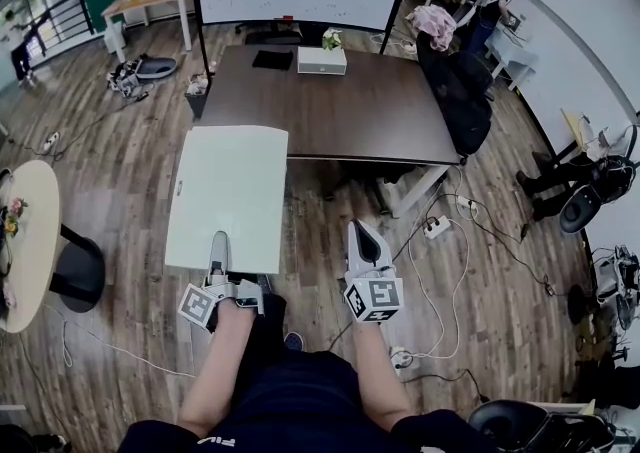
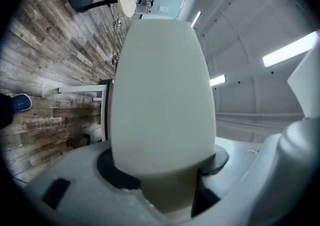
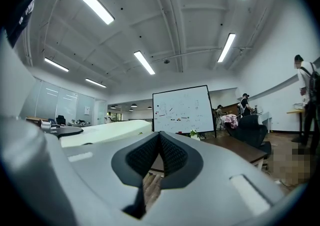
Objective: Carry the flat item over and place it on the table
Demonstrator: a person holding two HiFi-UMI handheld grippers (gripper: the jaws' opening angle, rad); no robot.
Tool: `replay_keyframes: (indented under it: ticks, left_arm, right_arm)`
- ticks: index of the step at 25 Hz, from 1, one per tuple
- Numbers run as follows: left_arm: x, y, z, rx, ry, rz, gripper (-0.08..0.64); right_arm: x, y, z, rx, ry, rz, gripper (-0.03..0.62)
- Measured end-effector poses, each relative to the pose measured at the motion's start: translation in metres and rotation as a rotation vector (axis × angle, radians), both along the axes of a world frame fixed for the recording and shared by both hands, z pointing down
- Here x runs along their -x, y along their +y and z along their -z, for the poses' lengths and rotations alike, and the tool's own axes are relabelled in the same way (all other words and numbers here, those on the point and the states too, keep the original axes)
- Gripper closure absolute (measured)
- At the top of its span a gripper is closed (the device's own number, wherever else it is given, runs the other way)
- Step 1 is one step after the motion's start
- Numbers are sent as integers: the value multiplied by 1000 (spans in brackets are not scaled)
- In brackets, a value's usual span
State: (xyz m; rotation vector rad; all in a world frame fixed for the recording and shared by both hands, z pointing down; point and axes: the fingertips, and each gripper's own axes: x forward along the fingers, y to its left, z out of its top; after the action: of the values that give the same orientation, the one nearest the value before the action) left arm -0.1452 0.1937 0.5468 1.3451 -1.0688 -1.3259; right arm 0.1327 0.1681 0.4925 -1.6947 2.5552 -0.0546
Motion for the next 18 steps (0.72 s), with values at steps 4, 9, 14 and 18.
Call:
replay_keyframes:
  ticks: [4,9,14,18]
  left_arm:
    - [-5,-10,-2,2,-1,-5,295]
    - [-3,-32,-8,1,2,-8,295]
    - [-1,-72,-24,19,36,-10,295]
    - [2,-97,-27,30,9,-4,296]
  right_arm:
    - [-9,-9,0,0,-9,-16,584]
    - [-8,-29,3,-15,-9,-23,584]
    - [-8,-73,0,-18,14,-27,584]
    - [-9,-98,4,-20,17,-32,584]
